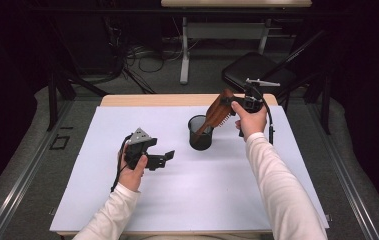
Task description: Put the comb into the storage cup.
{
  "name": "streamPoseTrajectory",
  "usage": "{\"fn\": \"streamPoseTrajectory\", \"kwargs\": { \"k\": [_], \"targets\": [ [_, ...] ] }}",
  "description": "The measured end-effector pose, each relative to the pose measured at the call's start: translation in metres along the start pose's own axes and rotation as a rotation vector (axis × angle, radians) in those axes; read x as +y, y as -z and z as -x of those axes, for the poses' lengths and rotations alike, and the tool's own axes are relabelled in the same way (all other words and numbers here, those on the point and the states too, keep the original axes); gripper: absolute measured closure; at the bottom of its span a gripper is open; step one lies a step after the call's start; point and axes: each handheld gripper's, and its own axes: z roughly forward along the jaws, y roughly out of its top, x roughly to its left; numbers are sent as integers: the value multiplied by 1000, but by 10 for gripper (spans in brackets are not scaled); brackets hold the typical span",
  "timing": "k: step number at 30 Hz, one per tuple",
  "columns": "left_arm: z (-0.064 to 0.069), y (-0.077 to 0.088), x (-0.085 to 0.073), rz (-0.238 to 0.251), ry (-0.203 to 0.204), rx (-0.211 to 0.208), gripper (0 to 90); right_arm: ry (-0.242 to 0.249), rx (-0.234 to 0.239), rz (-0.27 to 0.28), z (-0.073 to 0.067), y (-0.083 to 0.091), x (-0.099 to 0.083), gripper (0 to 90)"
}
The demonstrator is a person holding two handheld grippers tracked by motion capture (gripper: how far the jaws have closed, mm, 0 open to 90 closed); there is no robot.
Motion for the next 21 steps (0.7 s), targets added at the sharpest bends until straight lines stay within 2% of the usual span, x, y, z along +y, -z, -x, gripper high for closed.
{"fn": "streamPoseTrajectory", "kwargs": {
  "k": [7,21],
  "targets": [
    [0,0,0,-3,-1,-1,160,-8,9,19,0,1,1,347],
    [0,0,0,-3,-1,0,160,10,6,38,1,2,3,258]
  ]
}}
